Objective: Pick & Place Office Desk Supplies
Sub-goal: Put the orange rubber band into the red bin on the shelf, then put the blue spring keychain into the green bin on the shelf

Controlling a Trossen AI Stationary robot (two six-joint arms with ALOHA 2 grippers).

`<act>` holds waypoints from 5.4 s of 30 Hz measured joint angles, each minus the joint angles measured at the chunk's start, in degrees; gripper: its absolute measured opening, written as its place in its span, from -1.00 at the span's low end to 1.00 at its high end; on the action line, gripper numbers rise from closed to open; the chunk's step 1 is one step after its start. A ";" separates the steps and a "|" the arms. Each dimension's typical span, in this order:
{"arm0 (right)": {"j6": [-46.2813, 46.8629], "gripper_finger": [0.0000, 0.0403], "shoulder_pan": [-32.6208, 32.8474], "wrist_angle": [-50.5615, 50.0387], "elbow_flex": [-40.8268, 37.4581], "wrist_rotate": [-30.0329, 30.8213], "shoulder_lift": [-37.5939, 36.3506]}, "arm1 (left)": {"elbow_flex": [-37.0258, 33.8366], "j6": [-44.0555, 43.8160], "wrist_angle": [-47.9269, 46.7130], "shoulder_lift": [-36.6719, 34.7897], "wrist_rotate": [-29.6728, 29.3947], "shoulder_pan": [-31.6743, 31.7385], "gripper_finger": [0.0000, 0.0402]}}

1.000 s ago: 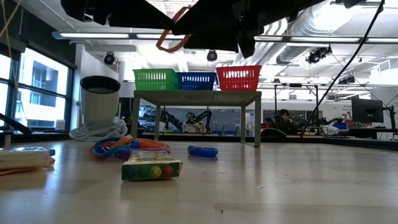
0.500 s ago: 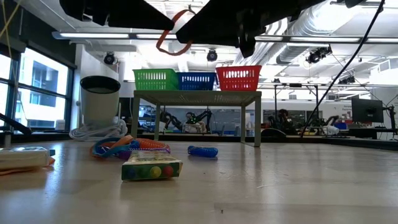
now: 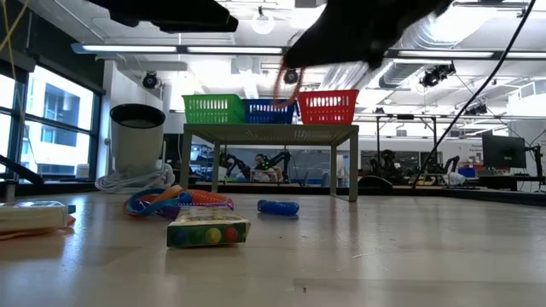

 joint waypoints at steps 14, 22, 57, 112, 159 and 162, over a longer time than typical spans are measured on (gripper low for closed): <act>-4.71 -0.98 1.84 -15.23 0.04 22.13 -21.21 | 0.00 -19.49 -0.57 0.00 2.69 -0.12 0.13; -9.33 -0.98 -13.44 -16.04 0.04 8.43 -28.50 | -0.02 -31.26 -3.20 0.00 6.52 -0.42 0.13; -3.22 -0.61 -42.20 -34.00 10.99 -17.51 -14.43 | -0.02 -37.91 -9.12 0.00 7.79 -0.66 0.13; -6.24 -0.13 -16.89 -23.67 10.38 -27.58 11.60 | -0.04 -35.34 -16.42 -0.17 6.81 -1.15 0.13; -3.98 -0.97 -10.14 -22.69 10.01 -12.43 17.15 | -0.07 -35.23 -19.40 -0.17 8.20 -1.16 0.13; -4.02 -0.97 -7.28 -24.68 9.99 -5.87 13.35 | -0.07 -35.15 -19.39 -0.17 8.11 -1.17 0.13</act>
